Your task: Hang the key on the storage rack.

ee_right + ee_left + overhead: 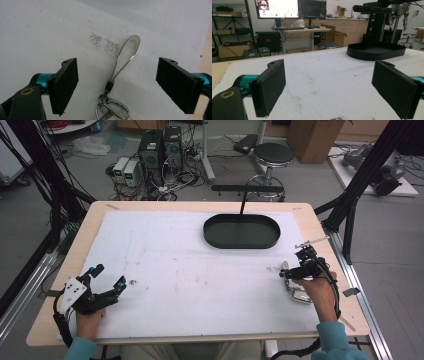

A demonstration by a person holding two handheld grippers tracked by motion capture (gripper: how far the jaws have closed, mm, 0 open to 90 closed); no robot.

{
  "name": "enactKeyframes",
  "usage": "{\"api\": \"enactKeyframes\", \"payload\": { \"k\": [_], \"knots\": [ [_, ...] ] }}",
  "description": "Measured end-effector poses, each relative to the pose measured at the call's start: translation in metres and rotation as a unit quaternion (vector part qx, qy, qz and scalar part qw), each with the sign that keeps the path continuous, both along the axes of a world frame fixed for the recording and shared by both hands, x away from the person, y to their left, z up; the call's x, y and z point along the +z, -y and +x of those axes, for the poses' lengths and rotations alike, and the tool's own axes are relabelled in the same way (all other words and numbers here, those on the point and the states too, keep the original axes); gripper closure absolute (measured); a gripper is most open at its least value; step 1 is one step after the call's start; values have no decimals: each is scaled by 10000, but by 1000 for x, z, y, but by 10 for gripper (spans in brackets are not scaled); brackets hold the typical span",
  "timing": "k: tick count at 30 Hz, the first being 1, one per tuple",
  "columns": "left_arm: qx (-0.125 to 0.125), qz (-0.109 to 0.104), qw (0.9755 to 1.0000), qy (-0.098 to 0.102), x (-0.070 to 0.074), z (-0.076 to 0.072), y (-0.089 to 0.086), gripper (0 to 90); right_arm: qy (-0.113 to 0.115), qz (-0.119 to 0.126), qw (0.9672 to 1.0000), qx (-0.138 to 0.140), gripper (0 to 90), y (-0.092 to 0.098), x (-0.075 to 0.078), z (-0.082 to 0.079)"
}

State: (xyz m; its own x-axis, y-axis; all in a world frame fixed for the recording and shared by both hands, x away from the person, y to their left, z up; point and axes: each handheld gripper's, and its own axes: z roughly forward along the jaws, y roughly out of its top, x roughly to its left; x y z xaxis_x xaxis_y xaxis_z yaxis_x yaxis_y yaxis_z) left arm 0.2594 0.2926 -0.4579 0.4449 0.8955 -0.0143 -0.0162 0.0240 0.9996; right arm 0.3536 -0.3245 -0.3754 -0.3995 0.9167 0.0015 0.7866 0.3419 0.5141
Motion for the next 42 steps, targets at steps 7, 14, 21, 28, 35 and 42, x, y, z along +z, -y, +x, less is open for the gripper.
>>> {"api": "enactKeyframes", "payload": {
  "k": [7, 14, 21, 28, 35, 42],
  "knots": [
    [4, -5, 10000, -13, 0, 0, 0, 124, -296, -123, 9994, -117, 238, 0, -5, 5],
    [5, -6, 10000, -10, 0, 0, 0, 124, -454, -178, 9987, -115, 295, -3, -10, 7],
    [6, -6, 10000, -11, 0, 0, 0, 124, -667, -176, 9975, -163, 379, -4, -14, 8],
    [-2, -2, 10000, -2, 0, 0, 0, 124, -884, -160, 9958, -183, 462, -6, -17, 10],
    [-3, -4, 10000, -4, 0, 0, 0, 124, -1162, -68, 9924, -393, 552, -8, -22, 14],
    [6, -6, 10000, -16, 0, 0, 0, 124, -1355, -60, 9894, -516, 622, -8, -26, 18]
  ]
}}
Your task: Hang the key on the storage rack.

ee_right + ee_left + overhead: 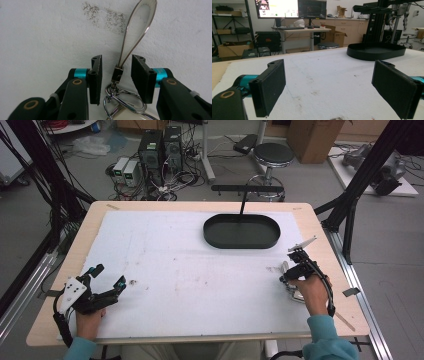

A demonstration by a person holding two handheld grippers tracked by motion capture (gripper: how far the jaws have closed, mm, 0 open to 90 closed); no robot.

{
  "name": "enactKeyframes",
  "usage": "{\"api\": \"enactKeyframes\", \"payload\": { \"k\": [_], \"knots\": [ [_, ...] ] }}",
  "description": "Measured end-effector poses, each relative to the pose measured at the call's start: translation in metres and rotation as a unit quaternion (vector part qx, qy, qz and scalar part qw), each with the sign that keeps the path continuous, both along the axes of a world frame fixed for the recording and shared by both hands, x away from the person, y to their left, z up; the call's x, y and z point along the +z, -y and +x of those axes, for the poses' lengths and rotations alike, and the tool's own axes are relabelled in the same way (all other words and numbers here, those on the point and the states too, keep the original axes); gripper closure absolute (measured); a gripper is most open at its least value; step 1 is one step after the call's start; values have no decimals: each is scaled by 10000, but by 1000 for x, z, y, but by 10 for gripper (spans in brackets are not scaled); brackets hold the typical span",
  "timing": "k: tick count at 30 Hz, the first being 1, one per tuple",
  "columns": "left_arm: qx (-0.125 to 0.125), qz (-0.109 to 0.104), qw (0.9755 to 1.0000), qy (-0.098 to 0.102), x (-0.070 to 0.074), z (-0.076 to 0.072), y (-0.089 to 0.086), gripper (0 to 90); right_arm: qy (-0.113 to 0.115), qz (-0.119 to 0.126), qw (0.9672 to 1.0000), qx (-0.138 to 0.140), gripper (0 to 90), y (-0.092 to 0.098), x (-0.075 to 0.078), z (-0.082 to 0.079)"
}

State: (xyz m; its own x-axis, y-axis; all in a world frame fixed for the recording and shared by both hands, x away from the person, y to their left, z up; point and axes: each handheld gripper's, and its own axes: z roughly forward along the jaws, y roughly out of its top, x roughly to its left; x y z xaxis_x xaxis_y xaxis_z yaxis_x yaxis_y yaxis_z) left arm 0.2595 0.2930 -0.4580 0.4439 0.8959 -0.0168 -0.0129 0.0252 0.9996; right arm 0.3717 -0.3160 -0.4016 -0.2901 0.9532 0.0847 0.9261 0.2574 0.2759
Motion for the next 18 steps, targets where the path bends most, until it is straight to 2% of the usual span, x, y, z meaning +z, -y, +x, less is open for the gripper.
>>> {"api": "enactKeyframes", "payload": {
  "k": [11, 16, 18],
  "knots": [
    [-5, 8, 10000, 15, 0, 0, 0, 124, -217, -36, 9998, -22, 699, 0, -5, 5],
    [-8, 11, 10000, 13, 0, 0, 0, 124, -422, -39, 9991, -18, 807, 0, -7, 7],
    [-5, 12, 10000, 12, 0, 0, 0, 124, -388, -69, 9992, 11, 812, 0, -8, 8]
  ]
}}
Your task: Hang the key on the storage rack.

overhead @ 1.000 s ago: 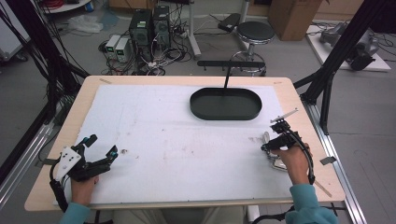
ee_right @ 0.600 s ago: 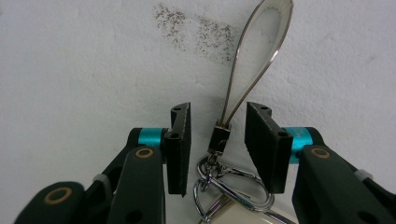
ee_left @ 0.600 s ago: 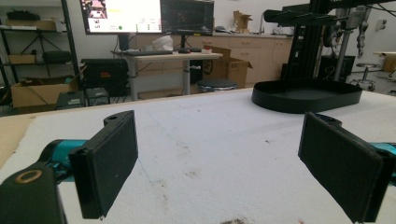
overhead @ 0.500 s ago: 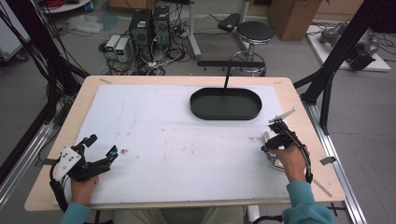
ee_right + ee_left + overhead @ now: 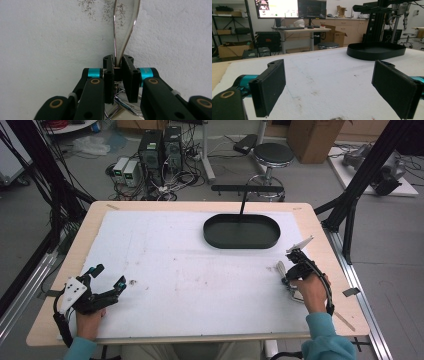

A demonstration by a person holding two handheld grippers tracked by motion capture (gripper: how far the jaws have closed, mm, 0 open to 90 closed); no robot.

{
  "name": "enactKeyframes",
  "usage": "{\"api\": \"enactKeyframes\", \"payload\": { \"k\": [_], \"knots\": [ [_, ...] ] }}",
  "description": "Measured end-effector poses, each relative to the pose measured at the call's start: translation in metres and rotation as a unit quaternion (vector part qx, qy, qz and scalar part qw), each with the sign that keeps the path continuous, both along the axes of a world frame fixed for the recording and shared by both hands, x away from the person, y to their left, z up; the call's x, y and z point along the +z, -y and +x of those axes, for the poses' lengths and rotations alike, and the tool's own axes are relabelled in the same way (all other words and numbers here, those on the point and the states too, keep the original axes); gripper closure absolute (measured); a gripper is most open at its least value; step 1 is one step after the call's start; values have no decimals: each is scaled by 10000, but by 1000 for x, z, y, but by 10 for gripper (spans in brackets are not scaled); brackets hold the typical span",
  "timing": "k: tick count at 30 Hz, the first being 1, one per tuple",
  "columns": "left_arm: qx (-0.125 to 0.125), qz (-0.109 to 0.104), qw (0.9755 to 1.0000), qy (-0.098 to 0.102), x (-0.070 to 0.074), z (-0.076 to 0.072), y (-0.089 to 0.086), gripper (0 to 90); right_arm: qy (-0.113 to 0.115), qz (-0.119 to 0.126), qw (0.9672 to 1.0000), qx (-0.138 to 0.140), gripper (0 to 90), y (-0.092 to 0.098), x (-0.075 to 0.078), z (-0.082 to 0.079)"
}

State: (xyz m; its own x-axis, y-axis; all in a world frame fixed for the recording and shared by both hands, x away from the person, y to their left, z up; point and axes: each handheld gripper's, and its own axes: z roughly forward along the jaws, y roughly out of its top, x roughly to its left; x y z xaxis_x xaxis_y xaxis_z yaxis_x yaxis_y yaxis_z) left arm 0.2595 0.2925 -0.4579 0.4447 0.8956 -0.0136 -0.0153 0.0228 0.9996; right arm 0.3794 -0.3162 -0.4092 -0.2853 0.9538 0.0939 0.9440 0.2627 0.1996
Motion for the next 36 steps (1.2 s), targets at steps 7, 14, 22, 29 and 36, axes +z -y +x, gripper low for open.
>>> {"api": "enactKeyframes", "payload": {
  "k": [7, 14, 22, 29, 36],
  "knots": [
    [-2, -13, 10000, -29, 0, 0, 0, 124, 32, 2, 10000, 72, 822, 0, 1, 0],
    [2, 0, 10000, -4, 0, 0, 0, 124, 319, 263, 9989, 240, 824, 0, 9, -5],
    [0, -2, 10000, -5, 0, 0, 0, 124, 985, 554, 9927, 414, 824, 1, 24, -11],
    [3, 16, 10000, 3, 0, 0, 0, 124, 1410, 838, 9854, 447, 825, 0, 33, -16],
    [3, 22, 10000, 7, 0, 0, 0, 124, 2073, 1129, 9702, 543, 824, -1, 46, -20]
  ]
}}
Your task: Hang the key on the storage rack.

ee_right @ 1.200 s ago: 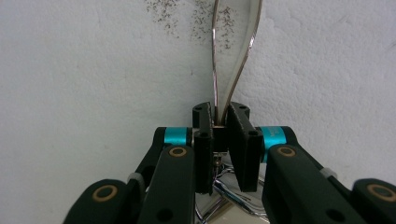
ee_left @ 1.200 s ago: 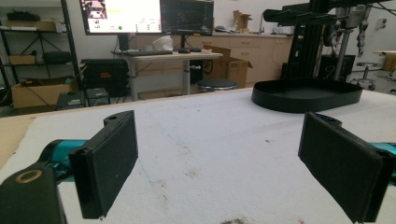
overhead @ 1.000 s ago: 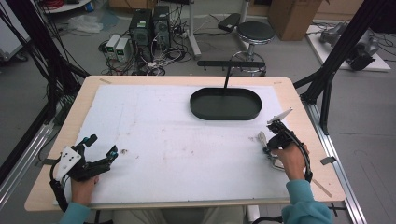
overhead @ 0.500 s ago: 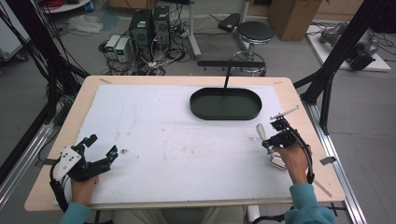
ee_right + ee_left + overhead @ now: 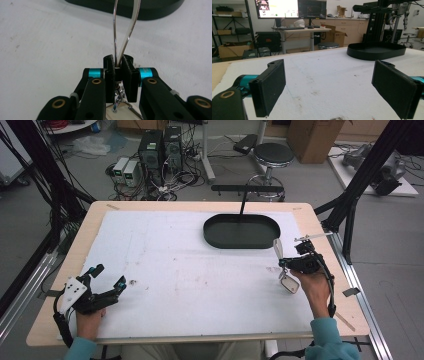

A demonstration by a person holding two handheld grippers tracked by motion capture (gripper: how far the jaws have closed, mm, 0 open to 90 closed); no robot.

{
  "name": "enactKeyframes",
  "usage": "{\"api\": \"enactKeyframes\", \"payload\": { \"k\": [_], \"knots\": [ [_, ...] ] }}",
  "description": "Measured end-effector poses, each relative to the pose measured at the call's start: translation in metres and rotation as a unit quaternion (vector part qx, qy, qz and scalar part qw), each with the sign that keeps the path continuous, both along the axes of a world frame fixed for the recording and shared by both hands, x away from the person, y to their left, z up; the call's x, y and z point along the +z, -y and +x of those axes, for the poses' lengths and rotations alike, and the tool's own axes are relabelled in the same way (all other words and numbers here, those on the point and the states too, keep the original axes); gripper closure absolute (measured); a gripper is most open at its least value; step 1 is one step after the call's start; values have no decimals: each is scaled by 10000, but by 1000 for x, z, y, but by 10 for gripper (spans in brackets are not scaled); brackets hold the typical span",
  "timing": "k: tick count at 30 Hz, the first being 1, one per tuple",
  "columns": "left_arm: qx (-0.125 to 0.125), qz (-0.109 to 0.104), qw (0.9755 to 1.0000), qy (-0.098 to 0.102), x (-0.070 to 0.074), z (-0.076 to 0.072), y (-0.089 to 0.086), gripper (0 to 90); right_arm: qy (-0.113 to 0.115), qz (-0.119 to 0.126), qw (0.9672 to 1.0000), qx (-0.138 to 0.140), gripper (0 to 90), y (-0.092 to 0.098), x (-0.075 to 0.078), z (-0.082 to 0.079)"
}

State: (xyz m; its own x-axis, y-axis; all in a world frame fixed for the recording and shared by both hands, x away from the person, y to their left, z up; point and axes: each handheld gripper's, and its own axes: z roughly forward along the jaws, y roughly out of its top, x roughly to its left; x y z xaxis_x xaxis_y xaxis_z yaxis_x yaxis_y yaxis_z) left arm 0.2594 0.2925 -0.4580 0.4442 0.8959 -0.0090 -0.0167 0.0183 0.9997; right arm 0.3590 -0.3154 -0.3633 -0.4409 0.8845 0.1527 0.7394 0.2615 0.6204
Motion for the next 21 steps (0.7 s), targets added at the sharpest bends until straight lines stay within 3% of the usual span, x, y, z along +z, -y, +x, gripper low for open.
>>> {"api": "enactKeyframes", "payload": {
  "k": [6, 9, 14, 17, 21],
  "knots": [
    [-1, 1, 10000, -1, 0, 0, 0, 124, 374, 37, 9993, 31, 824, -2, 5, -3],
    [-2, -21, 10000, -2, 0, 0, 0, 124, 719, 34, 9974, 66, 824, -6, 11, -4],
    [-3, -22, 10000, -3, 0, 0, 0, 124, 1015, 42, 9948, 11, 824, -10, 16, -3],
    [-3, -22, 10000, -2, 0, 0, 0, 124, 1298, 144, 9914, -20, 824, -14, 25, -2],
    [-7, -3, 10000, -8, 0, 0, 0, 124, 1480, 315, 9884, -100, 823, -14, 36, 2]
  ]
}}
